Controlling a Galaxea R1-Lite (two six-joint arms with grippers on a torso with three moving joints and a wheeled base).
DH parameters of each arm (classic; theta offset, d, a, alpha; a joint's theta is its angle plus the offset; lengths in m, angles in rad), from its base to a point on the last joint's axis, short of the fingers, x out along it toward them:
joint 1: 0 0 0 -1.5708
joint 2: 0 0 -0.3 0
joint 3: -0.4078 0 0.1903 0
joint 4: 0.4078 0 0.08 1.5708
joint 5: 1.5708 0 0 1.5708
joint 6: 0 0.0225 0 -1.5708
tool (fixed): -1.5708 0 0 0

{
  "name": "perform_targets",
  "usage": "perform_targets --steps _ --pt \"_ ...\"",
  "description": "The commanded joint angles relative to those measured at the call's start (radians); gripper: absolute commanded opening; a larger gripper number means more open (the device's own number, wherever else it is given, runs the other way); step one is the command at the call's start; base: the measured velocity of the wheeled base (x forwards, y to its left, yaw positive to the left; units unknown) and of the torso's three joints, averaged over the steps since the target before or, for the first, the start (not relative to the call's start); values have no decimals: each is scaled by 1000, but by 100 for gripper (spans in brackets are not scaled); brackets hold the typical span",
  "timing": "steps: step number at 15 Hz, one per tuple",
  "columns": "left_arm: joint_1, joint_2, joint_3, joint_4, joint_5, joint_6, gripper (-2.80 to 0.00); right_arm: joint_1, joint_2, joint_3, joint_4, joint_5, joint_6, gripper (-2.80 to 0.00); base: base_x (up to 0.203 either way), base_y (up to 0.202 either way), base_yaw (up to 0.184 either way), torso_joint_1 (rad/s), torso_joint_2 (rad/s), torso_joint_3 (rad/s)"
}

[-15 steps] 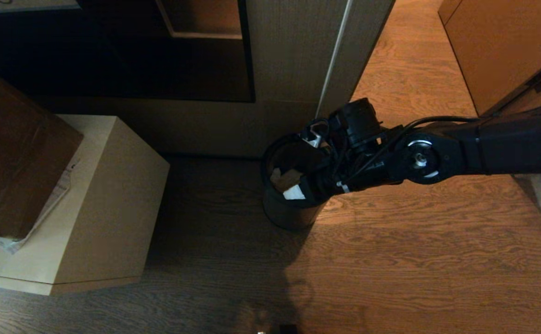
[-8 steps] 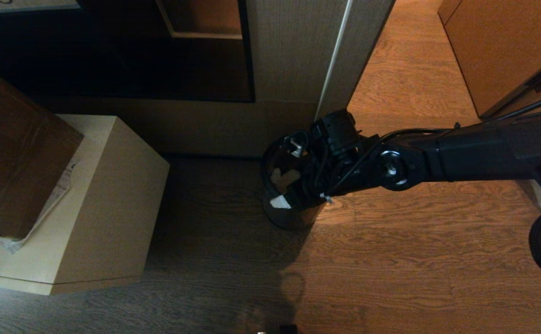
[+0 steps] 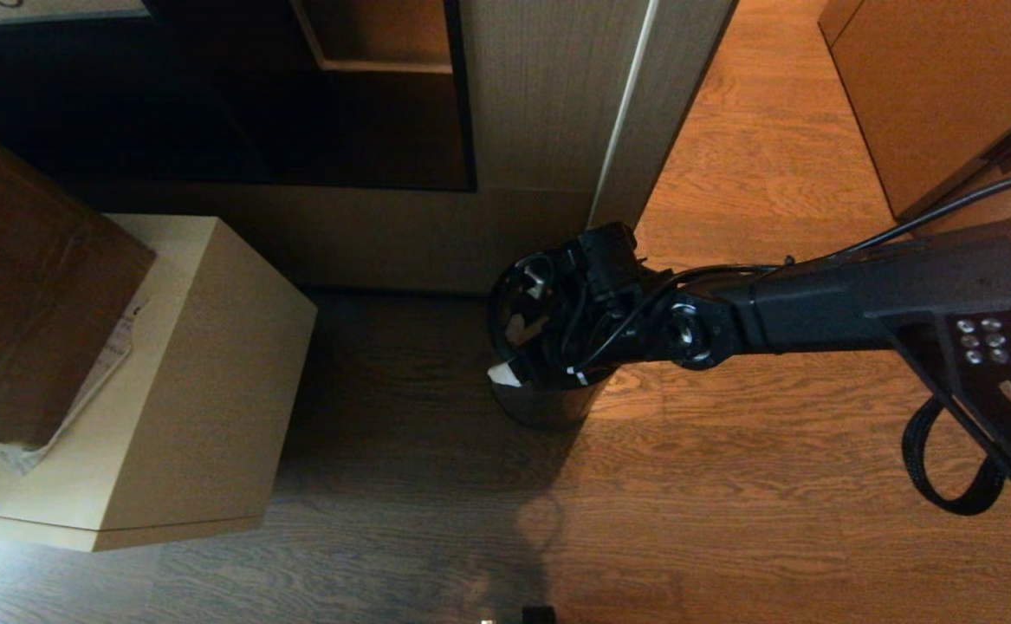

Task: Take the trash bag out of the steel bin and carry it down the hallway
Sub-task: Place the outer trash can on the ground

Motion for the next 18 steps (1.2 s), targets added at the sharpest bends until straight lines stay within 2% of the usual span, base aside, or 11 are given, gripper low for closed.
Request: perform_targets --steps 1,5,9,12,15,16,18 --pt "0 0 11 -1 1 0 -280 5 54 -13 -6 1 -1 0 0 0 0 0 0 0" --pt "0 0 11 -1 1 0 -280 13 115 -97 -30 -28 -1 0 0 0 0 0 0 0" --pt "0 0 12 -1 1 0 -280 22 169 -131 -113 -68 -8 0 0 0 0 0 0 0" --pt "0 0 11 -1 1 0 -280 23 197 -172 -119 -69 -21 0 0 0 0 0 0 0" --pt "0 0 12 -1 1 0 -280 23 207 -192 -124 -107 -21 0 0 0 0 0 0 0" --pt "0 0 11 -1 1 0 -280 23 211 -193 -122 -107 -23 -280 0 0 0 0 0 0" --pt "0 0 11 -1 1 0 -280 23 216 -193 -122 -110 -23 -280 0 0 0 0 0 0"
